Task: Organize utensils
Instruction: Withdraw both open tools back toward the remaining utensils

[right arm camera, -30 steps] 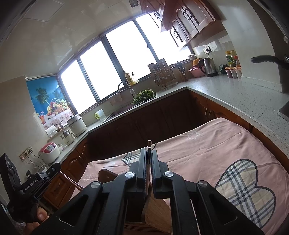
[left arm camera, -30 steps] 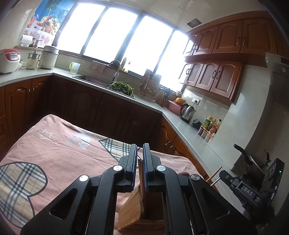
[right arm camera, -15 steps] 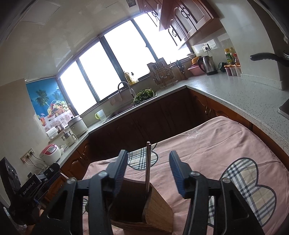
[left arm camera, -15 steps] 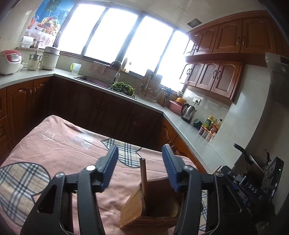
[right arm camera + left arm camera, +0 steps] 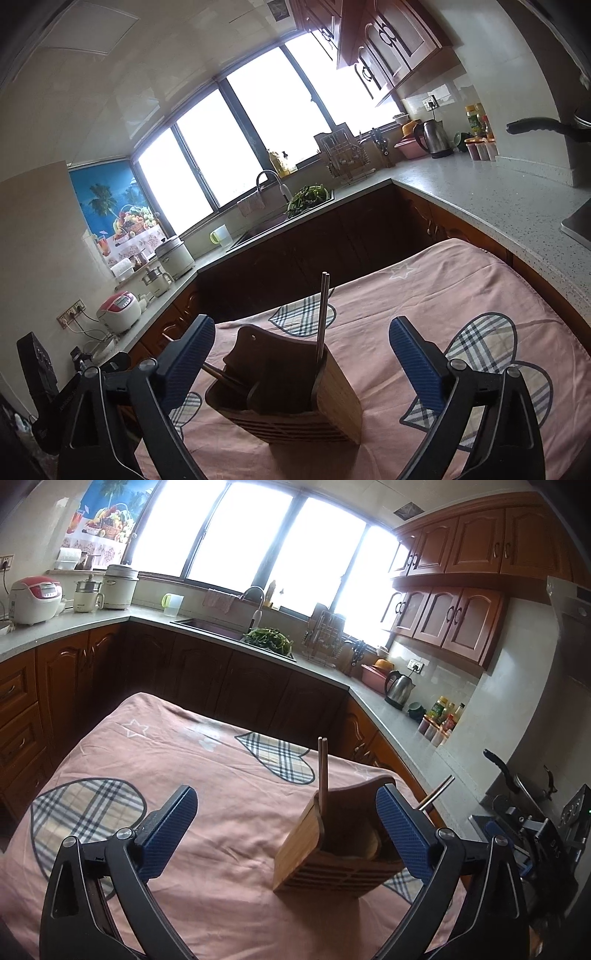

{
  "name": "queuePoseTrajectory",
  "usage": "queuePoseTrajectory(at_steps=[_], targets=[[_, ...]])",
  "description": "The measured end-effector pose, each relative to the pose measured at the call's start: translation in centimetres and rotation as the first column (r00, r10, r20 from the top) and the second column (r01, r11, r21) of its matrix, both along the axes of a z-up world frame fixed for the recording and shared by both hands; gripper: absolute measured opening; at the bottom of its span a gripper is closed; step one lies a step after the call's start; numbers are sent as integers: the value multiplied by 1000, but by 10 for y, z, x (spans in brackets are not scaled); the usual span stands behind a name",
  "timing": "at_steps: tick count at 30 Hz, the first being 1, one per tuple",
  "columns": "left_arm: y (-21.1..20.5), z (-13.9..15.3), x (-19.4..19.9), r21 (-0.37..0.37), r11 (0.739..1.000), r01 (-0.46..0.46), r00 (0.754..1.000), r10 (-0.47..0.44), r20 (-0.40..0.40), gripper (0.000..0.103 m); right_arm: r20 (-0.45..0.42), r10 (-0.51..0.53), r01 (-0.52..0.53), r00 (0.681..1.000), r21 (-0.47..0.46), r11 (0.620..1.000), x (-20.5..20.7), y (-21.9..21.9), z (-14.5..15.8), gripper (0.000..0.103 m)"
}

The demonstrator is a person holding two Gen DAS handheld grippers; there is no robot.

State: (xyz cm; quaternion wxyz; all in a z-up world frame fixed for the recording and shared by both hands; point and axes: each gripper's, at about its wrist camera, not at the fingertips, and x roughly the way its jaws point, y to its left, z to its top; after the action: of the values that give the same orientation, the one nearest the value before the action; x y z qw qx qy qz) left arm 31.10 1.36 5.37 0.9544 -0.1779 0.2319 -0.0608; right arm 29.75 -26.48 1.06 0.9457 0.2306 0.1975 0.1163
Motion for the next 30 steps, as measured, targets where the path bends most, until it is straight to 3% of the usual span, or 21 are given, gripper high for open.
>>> queuePoseTrajectory(at_steps=[16,30], targets=[[11,-3,-95,16,999,32,998,-31,-61,100,-19,62,-63,998,-27,998,-95,7,4,97],[13,-41,-151,32,998,53,986,-47,-158,100,-96,59,-63,994,-40,997,-164,3,-25,97]])
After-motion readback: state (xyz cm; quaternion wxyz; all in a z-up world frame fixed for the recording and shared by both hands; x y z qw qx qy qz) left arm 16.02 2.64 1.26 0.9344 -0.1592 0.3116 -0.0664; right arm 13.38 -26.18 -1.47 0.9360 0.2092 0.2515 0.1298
